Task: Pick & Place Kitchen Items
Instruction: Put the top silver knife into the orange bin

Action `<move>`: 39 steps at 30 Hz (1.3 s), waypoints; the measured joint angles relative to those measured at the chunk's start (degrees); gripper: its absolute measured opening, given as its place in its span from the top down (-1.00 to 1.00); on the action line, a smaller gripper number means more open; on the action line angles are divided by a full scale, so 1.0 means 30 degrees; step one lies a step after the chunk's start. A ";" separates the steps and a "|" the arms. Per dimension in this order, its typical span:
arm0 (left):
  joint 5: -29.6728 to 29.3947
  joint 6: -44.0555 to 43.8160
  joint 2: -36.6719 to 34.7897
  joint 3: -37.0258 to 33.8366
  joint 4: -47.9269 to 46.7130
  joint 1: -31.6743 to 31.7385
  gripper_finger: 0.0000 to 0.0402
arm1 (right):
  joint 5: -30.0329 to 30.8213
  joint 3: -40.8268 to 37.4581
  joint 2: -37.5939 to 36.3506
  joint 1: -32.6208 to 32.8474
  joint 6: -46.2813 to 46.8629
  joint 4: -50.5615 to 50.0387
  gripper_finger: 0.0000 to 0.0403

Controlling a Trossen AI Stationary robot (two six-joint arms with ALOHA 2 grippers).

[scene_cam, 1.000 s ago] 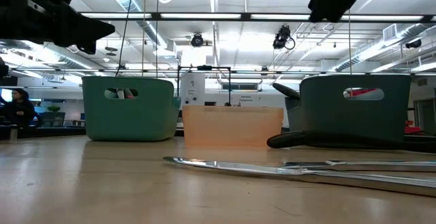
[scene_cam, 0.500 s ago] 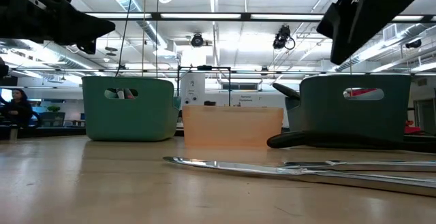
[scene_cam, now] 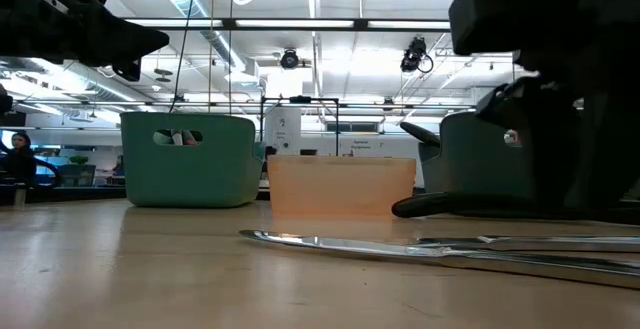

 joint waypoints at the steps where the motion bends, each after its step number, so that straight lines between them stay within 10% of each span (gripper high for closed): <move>1: 0.0000 0.0001 0.0000 0.0007 0.0000 0.0000 0.92 | 0.0143 0.0000 0.0115 0.0011 0.0002 -0.0085 0.13; 18: 0.0000 0.0010 0.0007 0.0007 -0.0240 0.0000 0.92 | 0.0388 -0.0895 0.0594 0.1020 0.1447 -0.1821 0.16; 30: -0.0007 -0.0051 0.0012 0.0007 -0.0240 0.0000 0.92 | 0.1380 -0.1003 0.1312 0.0795 0.1421 -0.1740 0.63; 39: 0.0000 -0.0210 0.0015 0.0007 -0.0240 0.0000 0.92 | 0.1749 -0.1056 0.1305 0.0438 0.0703 -0.1733 0.45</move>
